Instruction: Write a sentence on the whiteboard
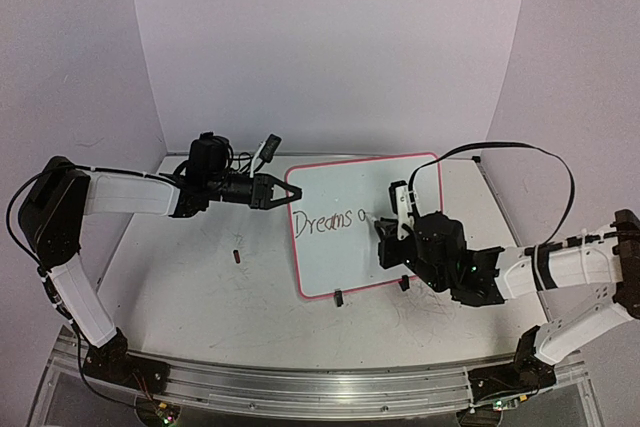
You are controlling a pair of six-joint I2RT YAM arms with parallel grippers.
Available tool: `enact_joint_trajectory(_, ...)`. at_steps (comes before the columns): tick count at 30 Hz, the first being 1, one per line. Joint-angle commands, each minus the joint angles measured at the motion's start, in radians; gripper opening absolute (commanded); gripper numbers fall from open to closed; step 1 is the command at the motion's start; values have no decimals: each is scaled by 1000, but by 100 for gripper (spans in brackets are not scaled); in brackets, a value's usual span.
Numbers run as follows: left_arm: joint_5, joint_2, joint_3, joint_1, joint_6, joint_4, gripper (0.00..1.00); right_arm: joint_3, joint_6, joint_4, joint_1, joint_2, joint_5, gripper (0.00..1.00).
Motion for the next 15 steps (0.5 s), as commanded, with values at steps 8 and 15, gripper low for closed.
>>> enact_joint_trajectory(8, -44, -25, 6, 1, 14, -35, 0, -40, 45, -51, 9, -36, 18, 0)
enact_joint_trajectory(15, -46, -23, 7, 1, 14, -35, 0, 17, 10, -27, 10, -70, -5, 0)
